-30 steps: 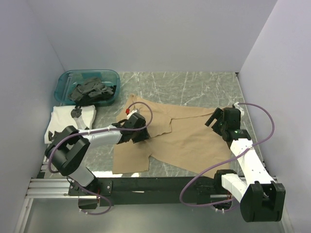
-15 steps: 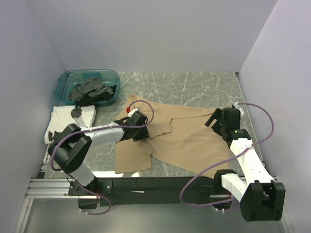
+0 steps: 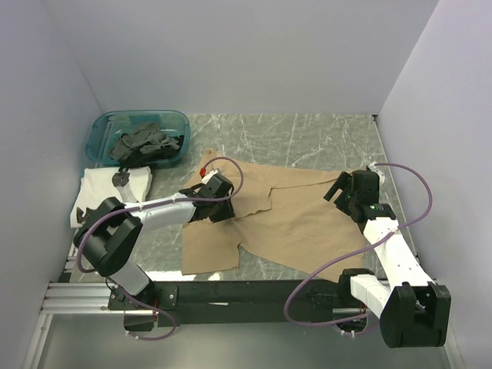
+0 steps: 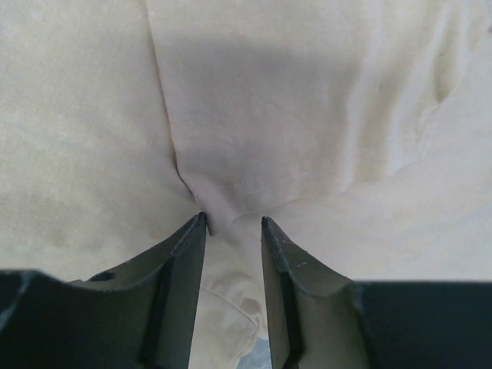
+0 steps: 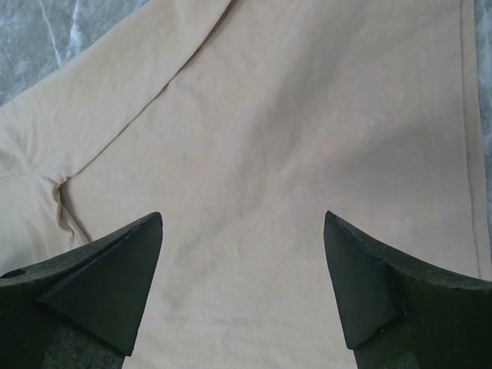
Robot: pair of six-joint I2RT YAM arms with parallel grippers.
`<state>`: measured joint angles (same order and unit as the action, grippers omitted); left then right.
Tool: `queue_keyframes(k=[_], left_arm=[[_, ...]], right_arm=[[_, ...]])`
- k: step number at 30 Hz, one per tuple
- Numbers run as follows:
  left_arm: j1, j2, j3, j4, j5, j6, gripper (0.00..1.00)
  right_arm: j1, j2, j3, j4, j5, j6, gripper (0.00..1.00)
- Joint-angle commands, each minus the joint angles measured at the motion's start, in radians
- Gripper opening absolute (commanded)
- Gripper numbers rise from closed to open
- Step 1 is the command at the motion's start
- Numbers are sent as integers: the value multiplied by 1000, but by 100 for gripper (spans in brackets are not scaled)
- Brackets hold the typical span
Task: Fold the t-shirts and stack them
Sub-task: Flatten the tshirt out
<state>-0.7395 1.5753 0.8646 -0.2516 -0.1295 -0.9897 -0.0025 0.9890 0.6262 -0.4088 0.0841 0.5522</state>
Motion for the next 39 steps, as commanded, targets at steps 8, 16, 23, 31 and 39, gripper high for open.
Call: queue_keyframes(k=[8, 16, 23, 31, 39], left_arm=[[-4, 40, 66, 29, 8, -1, 34], [-4, 64, 91, 0, 2, 16, 28], [-6, 100, 119, -55, -5, 22, 29], [-20, 124, 162, -144, -44, 26, 36], [-31, 153, 188, -170, -51, 34, 35]], right_arm=[[-2, -1, -6, 27, 2, -14, 91], [-2, 11, -8, 28, 5, -14, 91], [-2, 14, -10, 31, 11, -14, 91], [-2, 13, -13, 30, 14, -14, 91], [-2, 14, -16, 33, 16, -15, 91]])
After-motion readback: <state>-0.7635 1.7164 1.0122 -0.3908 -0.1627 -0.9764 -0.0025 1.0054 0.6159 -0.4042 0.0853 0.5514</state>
